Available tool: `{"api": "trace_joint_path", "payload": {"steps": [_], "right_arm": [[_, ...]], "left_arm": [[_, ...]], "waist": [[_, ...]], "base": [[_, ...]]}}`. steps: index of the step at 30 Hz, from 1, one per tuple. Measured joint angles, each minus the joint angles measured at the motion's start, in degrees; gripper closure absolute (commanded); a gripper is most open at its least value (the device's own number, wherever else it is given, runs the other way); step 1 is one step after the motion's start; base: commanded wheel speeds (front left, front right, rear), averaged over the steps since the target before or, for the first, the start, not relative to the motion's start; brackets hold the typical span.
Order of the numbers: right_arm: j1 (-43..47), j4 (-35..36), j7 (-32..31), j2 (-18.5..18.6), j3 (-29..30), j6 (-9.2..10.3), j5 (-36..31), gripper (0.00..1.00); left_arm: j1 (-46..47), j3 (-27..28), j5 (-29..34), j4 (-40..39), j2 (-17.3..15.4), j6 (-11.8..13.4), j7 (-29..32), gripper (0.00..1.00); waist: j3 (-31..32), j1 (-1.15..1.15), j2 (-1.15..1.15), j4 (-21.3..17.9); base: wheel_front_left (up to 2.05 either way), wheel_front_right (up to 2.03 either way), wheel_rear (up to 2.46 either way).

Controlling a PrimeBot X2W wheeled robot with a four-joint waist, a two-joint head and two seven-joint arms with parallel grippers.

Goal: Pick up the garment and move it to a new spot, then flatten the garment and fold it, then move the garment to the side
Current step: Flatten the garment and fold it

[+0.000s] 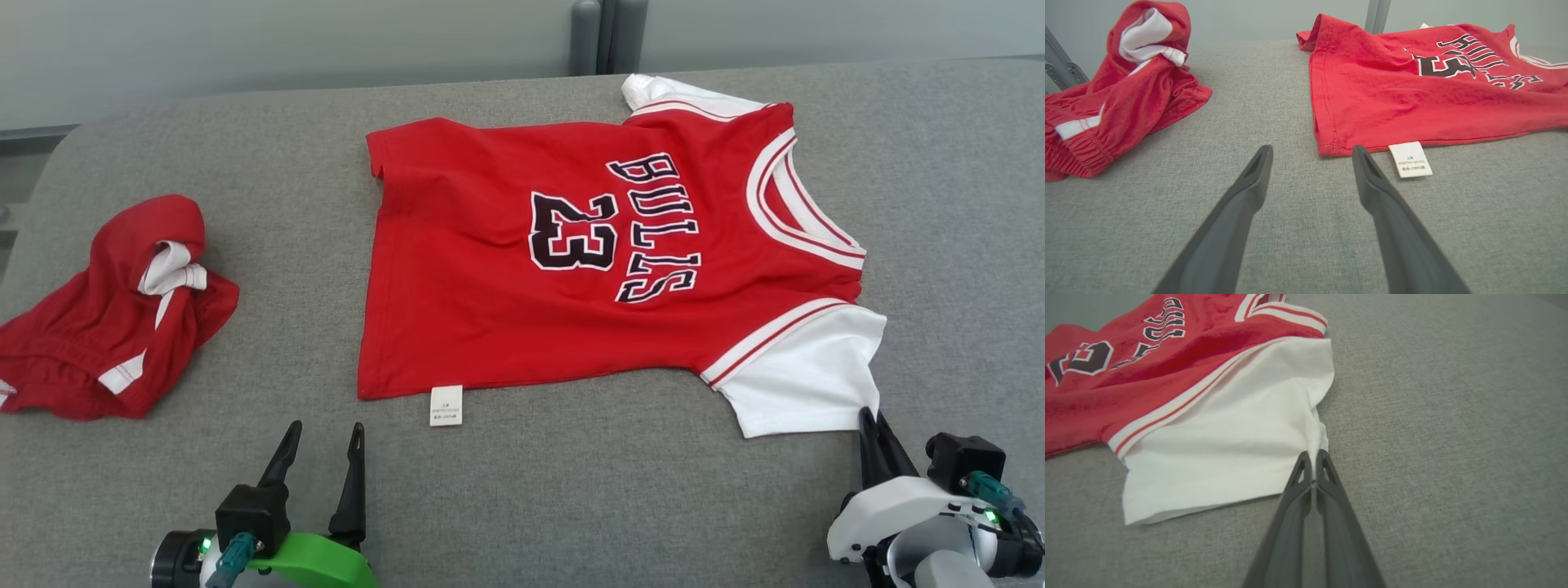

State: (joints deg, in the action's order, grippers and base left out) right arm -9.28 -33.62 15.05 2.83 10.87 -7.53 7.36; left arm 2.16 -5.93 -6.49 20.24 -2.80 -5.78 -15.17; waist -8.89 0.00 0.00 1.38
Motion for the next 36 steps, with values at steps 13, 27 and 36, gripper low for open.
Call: {"api": "trace_joint_path", "payload": {"steps": [13,27,36], "right_arm": [[3.1,2.6,0.0,1.0,-1.6,-0.01,-1.3,1.0],[1.9,4.3,0.0,1.3,-3.2,-0.01,-1.1,1.0],[1.7,5.3,0.0,0.5,-2.9,-0.01,-1.5,1.0]], "left_arm": [[3.3,-1.5,-1.3,3.7,0.0,-0.3,0.0,0.0],[8.6,-1.2,-5.1,14.3,0.0,-0.8,0.0,0.0],[8.8,-2.8,-6.1,14.4,0.0,-0.9,0.0,1.0]], "waist": [[0.7,0.0,0.0,-5.8],[-2.6,0.0,0.0,-9.5],[-2.7,0.0,0.0,-9.5]], "base": [[0.0,0.0,0.0],[0.0,0.0,0.0],[0.0,0.0,0.0]]}}
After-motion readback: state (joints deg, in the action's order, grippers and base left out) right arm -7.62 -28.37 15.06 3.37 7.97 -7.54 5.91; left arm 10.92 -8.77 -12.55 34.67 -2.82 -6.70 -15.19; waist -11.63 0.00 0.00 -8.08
